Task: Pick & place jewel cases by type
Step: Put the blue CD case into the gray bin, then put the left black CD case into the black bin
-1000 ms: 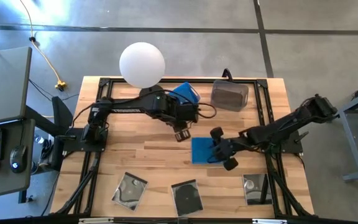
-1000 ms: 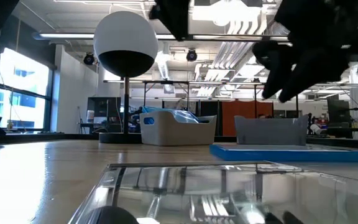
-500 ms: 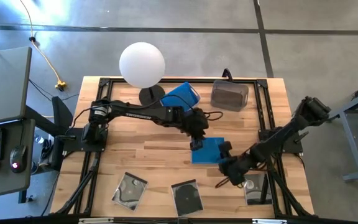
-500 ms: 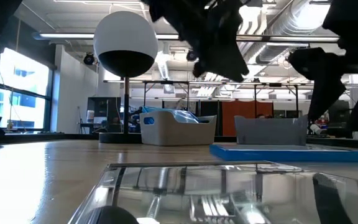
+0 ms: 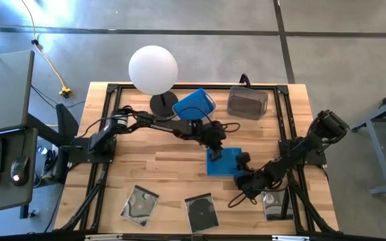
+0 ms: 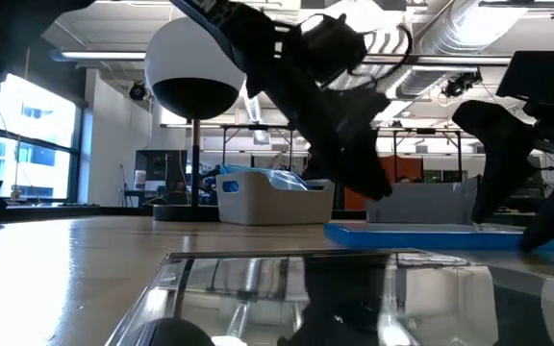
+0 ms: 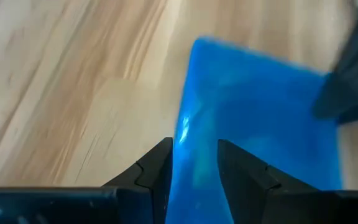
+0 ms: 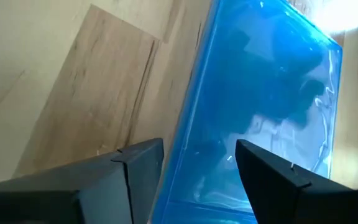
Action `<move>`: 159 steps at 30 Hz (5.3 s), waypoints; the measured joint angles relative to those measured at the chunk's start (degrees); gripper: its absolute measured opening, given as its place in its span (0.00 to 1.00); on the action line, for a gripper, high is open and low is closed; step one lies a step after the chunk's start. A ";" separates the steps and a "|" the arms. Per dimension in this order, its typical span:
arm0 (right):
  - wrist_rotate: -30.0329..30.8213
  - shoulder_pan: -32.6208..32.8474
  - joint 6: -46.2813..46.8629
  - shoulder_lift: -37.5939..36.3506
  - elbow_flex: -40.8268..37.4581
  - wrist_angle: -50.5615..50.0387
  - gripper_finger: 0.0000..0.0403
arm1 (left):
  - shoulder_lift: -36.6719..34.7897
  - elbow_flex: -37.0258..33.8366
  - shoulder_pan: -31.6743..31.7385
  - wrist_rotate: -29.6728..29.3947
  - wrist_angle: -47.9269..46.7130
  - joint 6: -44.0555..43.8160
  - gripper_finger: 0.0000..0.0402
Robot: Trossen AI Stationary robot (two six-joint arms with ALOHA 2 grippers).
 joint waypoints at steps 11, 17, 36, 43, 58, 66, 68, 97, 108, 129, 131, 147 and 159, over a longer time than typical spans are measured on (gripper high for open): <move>2.50 -0.13 1.08 -0.37 -0.05 -3.56 0.50 | 2.19 -0.10 0.76 6.70 -3.40 -4.41 0.31; 6.36 -0.11 0.92 -0.32 -0.15 -7.80 0.50 | 2.07 -0.05 0.21 12.14 -7.43 -8.12 0.31; 11.66 0.79 0.87 -0.28 -2.80 -6.11 0.50 | 1.90 -0.04 -3.57 12.30 -10.00 -26.51 0.31; 20.47 0.89 -9.82 -0.24 -4.90 2.60 0.47 | 2.19 -0.15 -3.35 16.14 -7.21 -27.03 0.31; 21.36 6.84 -11.42 -0.32 -4.87 2.38 0.10 | 1.64 0.02 -1.38 21.08 -8.86 -26.88 0.31; 25.14 12.68 -7.35 -0.37 -4.74 2.55 0.08 | -1.45 -0.04 0.41 22.72 -13.90 -27.21 0.31; 25.28 13.75 -5.82 -0.37 -4.74 2.56 0.12 | -3.74 -0.04 0.35 20.69 -15.27 -25.29 0.31; 31.07 -16.07 -52.90 -5.78 -4.74 41.84 0.05 | -46.22 1.34 -1.91 11.77 -18.58 -16.99 0.31; 3.53 -37.61 -71.35 -11.63 6.37 29.48 0.10 | -46.46 1.31 -1.91 13.50 -20.02 -14.87 0.31; -13.73 -53.66 -69.91 10.82 43.86 -23.46 0.05 | -50.85 1.27 -1.89 10.46 -25.19 -5.66 0.31; -13.61 -53.81 -70.01 12.60 46.48 -25.83 0.05 | -50.98 1.27 -1.89 10.16 -25.88 -5.67 0.31; -11.42 -54.73 -77.33 14.15 52.46 -22.78 0.35 | -50.94 1.27 -1.89 8.84 -30.16 -6.54 0.31; -4.76 -54.07 -76.19 13.62 52.41 -11.46 0.37 | -50.94 1.27 -1.89 8.73 -32.95 -7.02 0.31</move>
